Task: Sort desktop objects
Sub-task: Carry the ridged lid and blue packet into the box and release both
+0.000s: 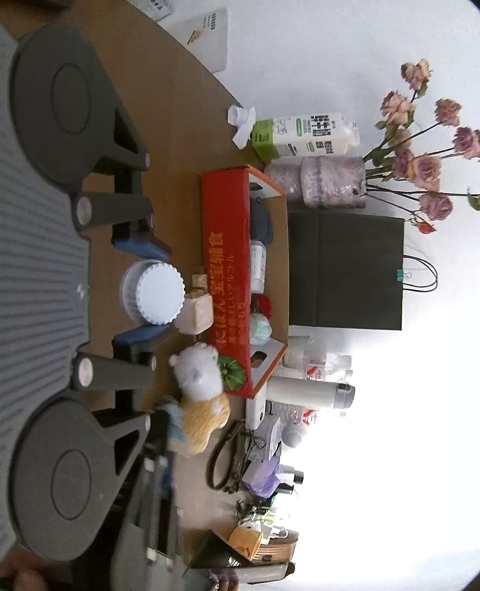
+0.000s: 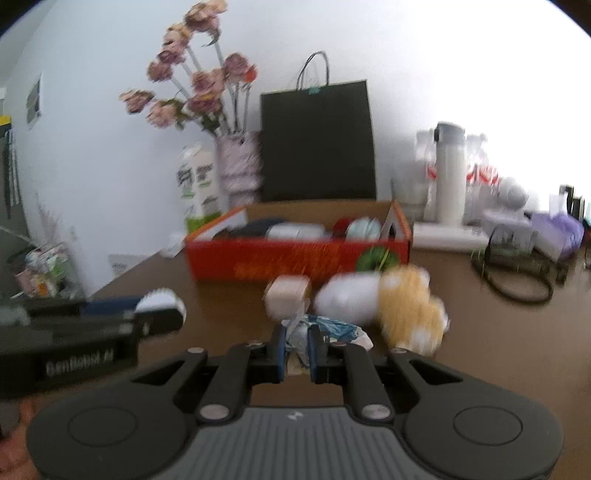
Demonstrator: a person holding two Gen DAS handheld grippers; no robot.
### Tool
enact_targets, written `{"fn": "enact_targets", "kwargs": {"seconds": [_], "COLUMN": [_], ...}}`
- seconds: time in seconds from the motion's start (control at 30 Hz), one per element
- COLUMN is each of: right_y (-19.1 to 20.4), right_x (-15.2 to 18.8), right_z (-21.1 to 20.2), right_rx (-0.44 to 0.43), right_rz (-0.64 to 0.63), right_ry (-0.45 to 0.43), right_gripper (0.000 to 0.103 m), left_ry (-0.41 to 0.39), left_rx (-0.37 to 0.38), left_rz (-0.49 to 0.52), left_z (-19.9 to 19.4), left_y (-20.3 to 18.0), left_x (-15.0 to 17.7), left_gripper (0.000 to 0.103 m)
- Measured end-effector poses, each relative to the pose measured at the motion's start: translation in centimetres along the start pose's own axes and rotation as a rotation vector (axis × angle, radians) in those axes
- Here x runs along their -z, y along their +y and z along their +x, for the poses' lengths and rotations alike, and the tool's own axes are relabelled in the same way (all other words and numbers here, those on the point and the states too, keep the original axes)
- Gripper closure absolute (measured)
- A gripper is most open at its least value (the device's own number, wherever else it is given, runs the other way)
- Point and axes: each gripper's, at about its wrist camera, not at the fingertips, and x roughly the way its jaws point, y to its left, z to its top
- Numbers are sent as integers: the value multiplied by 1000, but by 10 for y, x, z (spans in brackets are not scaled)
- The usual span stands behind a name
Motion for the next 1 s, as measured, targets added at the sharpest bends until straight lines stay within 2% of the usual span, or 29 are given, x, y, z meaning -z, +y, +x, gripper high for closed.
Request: {"fn": "enact_targets", "kwargs": {"seconds": [0.27,0.5,0.77,1.0], "right_y": [9,18,24,24], "right_x": [44,70,64,56], "right_z": [-48,-81,-88,-80], "right_rx": [36,29,7,9], "right_rz": [15,11,5,9], "right_ry": [43,36,27,11], "right_gripper": [92,92,91,91], "left_ry": [1,28,5,14], "left_rx": [-19,-35,-34,-26], "left_rz": [22,27,23,23], "left_z": [-46,-68,-81,-64], "left_y": [-13,-17,-13,-3], "left_x": [35,57,56,43], "left_gripper": [63,63,63,63]}}
